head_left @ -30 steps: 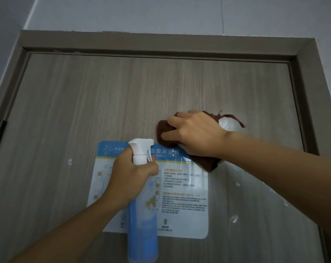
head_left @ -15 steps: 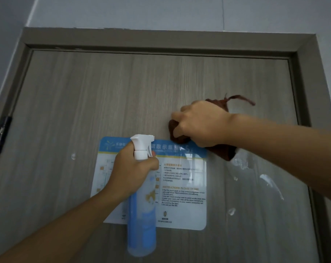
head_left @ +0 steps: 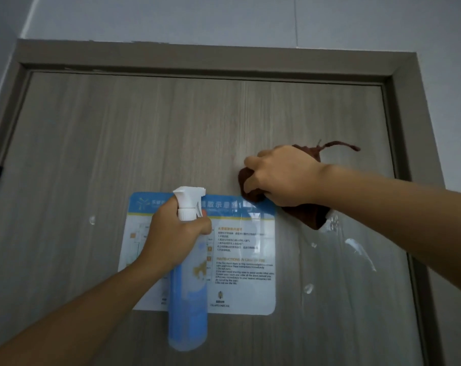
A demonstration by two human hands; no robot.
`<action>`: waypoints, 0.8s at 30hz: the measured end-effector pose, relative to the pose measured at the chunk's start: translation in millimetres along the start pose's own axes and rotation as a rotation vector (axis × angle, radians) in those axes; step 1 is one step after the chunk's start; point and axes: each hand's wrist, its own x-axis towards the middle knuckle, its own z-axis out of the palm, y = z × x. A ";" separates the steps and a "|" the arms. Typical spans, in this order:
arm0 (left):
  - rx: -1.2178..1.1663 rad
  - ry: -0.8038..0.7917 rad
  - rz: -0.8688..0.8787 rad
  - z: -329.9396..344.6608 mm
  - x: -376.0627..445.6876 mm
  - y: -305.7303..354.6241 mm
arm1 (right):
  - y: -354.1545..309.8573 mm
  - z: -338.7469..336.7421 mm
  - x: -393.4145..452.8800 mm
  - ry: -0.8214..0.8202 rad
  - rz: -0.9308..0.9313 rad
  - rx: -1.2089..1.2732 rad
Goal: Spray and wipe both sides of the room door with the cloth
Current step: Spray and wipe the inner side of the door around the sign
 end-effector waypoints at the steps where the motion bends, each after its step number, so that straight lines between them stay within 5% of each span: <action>1: 0.006 0.002 0.000 0.1 -0.2 -0.5 | -2.4 -3.4 6.9 0.014 0.006 0.006; 7: 0.018 0.011 0.011 2.0 -1.1 -0.1 | -34.9 -8.9 57.3 0.108 0.062 0.092; 16: 0.006 0.000 0.071 6.0 -9.4 11.7 | 5.1 40.8 -46.5 0.133 0.290 0.354; 24: -0.087 -0.165 0.088 64.7 -19.6 46.1 | 11.7 94.4 -147.3 0.645 0.932 0.675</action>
